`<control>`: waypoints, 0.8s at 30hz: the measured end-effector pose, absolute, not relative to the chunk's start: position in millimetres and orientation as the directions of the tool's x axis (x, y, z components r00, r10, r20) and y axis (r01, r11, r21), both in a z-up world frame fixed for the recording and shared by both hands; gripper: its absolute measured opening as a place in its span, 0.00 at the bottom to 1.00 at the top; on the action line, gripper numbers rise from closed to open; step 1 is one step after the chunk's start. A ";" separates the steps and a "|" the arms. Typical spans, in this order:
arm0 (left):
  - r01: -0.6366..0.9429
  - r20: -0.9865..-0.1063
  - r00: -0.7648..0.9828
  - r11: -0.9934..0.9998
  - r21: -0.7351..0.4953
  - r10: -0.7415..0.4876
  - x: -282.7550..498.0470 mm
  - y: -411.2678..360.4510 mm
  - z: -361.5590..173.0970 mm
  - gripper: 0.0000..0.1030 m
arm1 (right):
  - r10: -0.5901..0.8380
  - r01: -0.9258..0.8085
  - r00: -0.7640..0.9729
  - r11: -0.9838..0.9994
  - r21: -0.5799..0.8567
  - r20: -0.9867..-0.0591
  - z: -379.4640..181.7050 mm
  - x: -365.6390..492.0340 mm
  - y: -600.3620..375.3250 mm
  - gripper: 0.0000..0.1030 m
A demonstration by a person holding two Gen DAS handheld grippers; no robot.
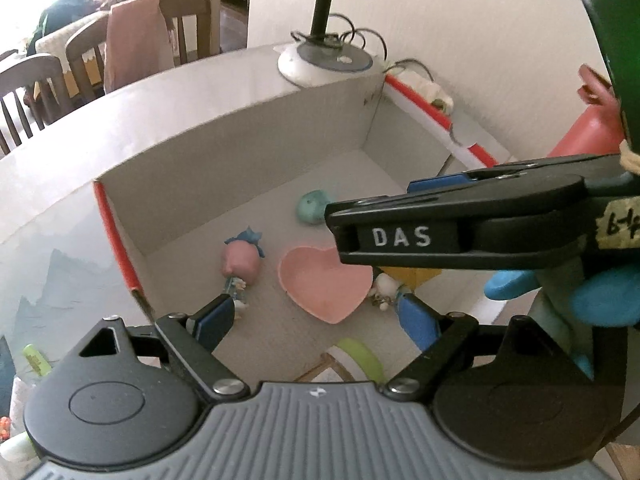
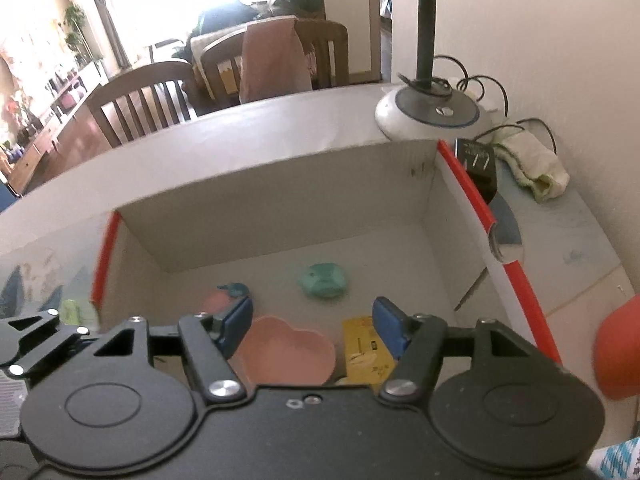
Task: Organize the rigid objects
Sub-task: 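Lower the jar into the shoebox and open the left gripper while the right releases the teal stone inside, then withdraw both open grippers from the shoebox back toward the table items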
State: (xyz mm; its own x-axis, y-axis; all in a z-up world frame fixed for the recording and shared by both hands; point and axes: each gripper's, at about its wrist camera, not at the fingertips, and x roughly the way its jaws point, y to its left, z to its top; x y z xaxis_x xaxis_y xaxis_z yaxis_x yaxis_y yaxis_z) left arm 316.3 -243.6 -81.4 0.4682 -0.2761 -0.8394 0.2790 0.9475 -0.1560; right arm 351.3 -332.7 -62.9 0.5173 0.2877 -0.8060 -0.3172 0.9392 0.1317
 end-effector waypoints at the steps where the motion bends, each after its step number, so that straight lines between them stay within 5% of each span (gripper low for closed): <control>1: 0.278 -0.834 0.476 0.947 -0.160 -0.281 313.7 -241.1 -78.8 0.87 | 0.294 -0.321 0.519 0.937 0.136 -0.802 -60.5 349.0 -332.5 0.67; 24: 0.281 -0.713 0.607 0.934 -0.218 -0.349 225.9 -167.8 -8.6 0.87 | 0.465 -0.435 0.586 0.871 0.227 -0.663 6.5 258.6 -307.3 0.80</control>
